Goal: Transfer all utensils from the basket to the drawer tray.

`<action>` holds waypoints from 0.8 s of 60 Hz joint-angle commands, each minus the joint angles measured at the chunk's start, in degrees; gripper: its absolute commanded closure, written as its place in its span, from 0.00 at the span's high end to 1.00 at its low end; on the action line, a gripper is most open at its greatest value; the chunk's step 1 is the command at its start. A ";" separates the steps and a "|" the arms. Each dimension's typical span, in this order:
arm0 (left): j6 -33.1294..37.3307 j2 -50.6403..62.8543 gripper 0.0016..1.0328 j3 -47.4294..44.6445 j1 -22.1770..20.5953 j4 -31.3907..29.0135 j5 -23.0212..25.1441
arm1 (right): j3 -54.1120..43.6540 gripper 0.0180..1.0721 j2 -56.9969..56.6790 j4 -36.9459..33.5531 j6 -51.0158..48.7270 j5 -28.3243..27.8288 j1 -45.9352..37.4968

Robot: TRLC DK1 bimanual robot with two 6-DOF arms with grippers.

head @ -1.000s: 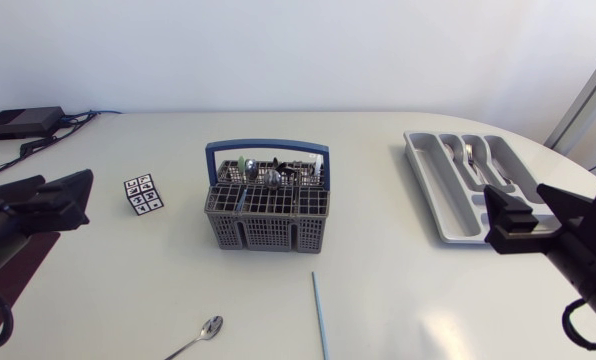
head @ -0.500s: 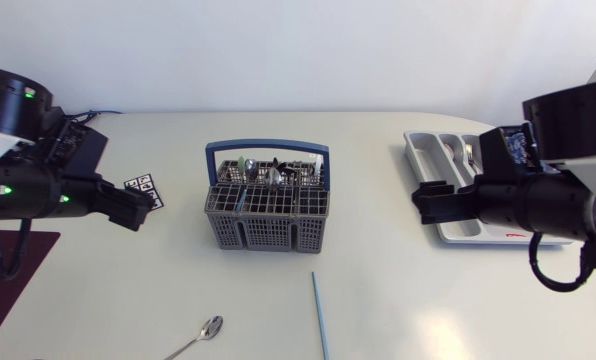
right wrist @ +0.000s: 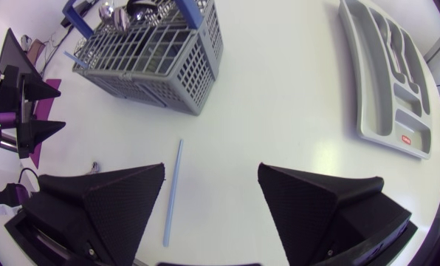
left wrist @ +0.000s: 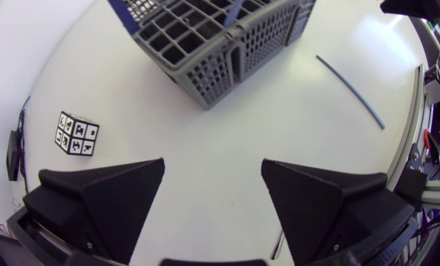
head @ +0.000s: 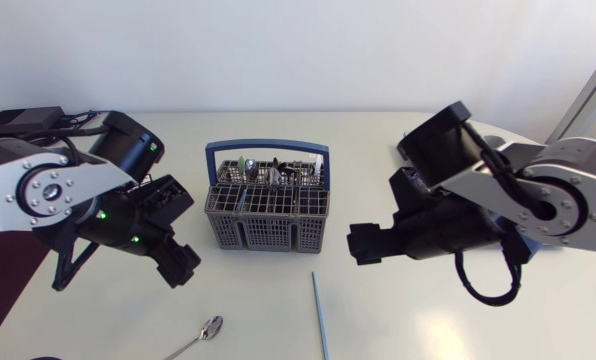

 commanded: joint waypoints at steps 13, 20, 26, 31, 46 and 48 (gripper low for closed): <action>2.58 5.37 0.87 -5.82 -4.77 -3.14 0.33 | 2.62 0.86 7.57 -4.59 4.18 -2.35 6.72; 2.50 9.15 0.83 -7.13 -5.65 -3.14 0.33 | 2.53 0.86 11.70 -4.95 5.24 -3.49 9.01; 2.23 11.70 0.80 -7.84 -6.79 -3.31 0.42 | 3.05 0.82 14.69 -4.95 5.59 -4.37 11.64; 1.53 12.40 0.79 -8.28 -7.93 -3.31 0.60 | 3.67 0.73 17.42 -4.59 5.77 -4.63 13.05; -0.05 12.66 0.78 -8.19 -8.81 -3.31 1.39 | 6.39 0.54 23.74 -4.16 8.23 -2.17 15.86; -0.14 12.75 0.75 -8.19 -8.81 -3.31 1.83 | 6.75 0.47 24.27 -4.16 8.23 -1.91 15.86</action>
